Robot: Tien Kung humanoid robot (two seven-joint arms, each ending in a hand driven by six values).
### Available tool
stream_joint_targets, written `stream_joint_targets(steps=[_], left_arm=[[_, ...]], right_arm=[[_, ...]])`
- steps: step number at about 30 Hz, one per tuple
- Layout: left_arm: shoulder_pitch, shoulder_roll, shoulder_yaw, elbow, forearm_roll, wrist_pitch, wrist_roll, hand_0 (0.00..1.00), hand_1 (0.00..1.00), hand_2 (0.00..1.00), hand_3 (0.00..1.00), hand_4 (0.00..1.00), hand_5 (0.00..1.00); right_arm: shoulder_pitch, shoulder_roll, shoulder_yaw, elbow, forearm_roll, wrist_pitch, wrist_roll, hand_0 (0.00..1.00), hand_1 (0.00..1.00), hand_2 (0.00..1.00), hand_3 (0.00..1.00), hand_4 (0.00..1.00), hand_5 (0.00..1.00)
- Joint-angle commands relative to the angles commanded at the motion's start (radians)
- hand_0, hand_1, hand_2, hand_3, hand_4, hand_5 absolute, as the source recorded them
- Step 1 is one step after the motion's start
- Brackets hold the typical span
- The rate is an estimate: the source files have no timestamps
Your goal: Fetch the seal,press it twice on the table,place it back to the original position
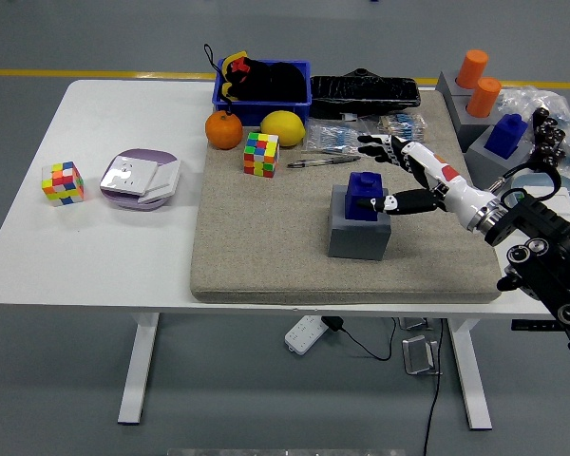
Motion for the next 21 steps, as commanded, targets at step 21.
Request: stream_joint_targets(steps=[21], left_arm=[[0.004, 0.002, -0.02, 0.003, 0.005, 0.0, -0.002, 0.816, 0.817, 0.789, 0.837, 0.802, 0.403]], right_arm=[[-0.117, -0.098, 0.415, 0.068, -0.135, 0.12, -0.093, 0.998, 0.998, 0.998, 0.998, 0.998, 0.487]])
